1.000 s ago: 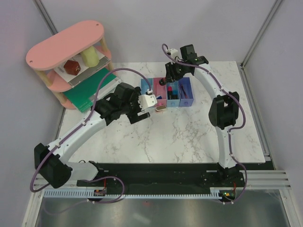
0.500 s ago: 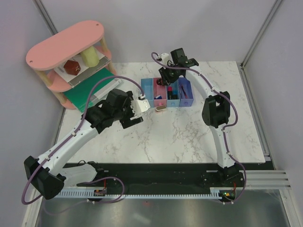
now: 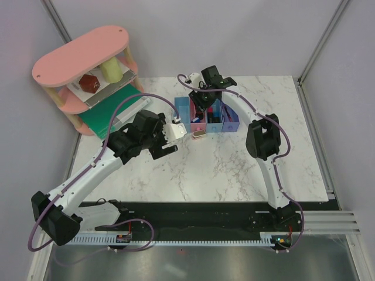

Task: Sort the stationery into containers
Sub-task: Place the stationery in the storage box, then pick up the stapler from the center of the board.

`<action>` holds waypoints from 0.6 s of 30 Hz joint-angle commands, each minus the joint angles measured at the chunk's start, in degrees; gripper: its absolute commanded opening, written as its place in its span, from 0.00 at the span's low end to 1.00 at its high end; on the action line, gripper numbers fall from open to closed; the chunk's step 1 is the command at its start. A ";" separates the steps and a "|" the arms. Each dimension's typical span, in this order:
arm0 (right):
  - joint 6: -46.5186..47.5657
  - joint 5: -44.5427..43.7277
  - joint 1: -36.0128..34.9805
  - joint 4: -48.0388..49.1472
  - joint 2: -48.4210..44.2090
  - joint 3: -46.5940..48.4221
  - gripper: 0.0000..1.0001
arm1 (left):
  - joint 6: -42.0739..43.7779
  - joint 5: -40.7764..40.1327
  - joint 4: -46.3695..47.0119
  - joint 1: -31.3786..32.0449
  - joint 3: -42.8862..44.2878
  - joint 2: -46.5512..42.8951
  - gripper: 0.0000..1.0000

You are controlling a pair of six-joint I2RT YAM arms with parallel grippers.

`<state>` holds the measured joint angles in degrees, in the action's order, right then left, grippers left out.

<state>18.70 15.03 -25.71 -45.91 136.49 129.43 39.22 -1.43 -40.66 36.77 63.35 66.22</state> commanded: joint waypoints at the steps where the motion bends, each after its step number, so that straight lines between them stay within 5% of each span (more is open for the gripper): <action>1: 0.02 -1.58 -0.91 2.75 -0.08 1.00 0.52 | -2.31 0.73 0.15 -0.04 -0.33 -0.21 1.00; 9: 0.64 -4.65 -1.97 3.99 -0.87 0.48 0.56 | -2.83 1.08 0.23 -0.04 0.10 0.32 1.00; 14: 0.37 -5.97 -1.88 6.87 -8.40 -4.96 0.83 | -2.92 6.95 0.15 -0.04 1.25 2.86 1.00; 18: 0.29 -7.82 -1.36 9.78 -17.73 -12.43 0.93 | -3.98 9.78 0.15 0.40 4.92 9.18 1.00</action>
<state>18.87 9.65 -27.38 -40.42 131.41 120.97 38.11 3.51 -40.77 36.77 63.83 70.32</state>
